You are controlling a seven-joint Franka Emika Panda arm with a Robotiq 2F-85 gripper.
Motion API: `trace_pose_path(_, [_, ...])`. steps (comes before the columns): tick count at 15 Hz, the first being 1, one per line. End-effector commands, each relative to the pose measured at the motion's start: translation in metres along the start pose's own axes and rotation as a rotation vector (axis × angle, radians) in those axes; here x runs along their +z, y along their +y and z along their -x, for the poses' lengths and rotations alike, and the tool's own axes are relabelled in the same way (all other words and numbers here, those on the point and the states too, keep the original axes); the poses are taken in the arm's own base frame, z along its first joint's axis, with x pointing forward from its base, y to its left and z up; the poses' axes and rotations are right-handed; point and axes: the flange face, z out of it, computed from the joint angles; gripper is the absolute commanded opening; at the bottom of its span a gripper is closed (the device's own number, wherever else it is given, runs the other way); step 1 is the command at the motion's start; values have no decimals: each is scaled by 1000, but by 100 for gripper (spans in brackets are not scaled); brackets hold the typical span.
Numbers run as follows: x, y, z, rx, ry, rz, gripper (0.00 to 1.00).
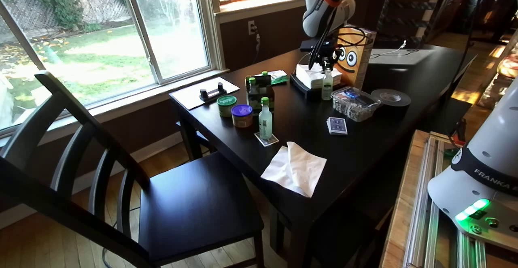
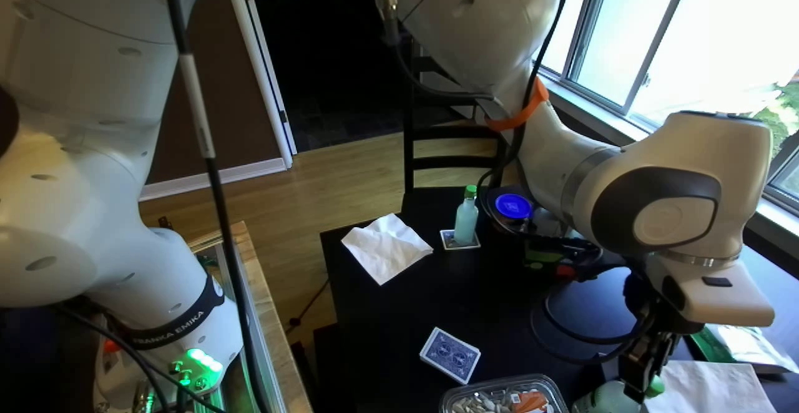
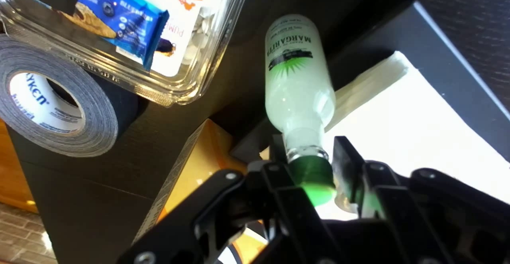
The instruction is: Remove the glass bottle from the box.
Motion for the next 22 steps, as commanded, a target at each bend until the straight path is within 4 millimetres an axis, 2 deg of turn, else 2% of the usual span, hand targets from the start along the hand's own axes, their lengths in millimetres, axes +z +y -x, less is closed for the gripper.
trace_pose_path(1, [16,-5,5,0,-12,39,68])
trace_pose_path(4, [21,-3,9,-8,-22,64,90])
trace_pose_path(6, [18,-1,12,-14,-32,76,99])
trace_pose_path(12, [-1,3,14,-13,-41,80,100])
trace_pose_path(16, [-20,6,13,-10,-25,65,100])
trace_pose_path(22, [-41,19,23,-84,-78,164,100])
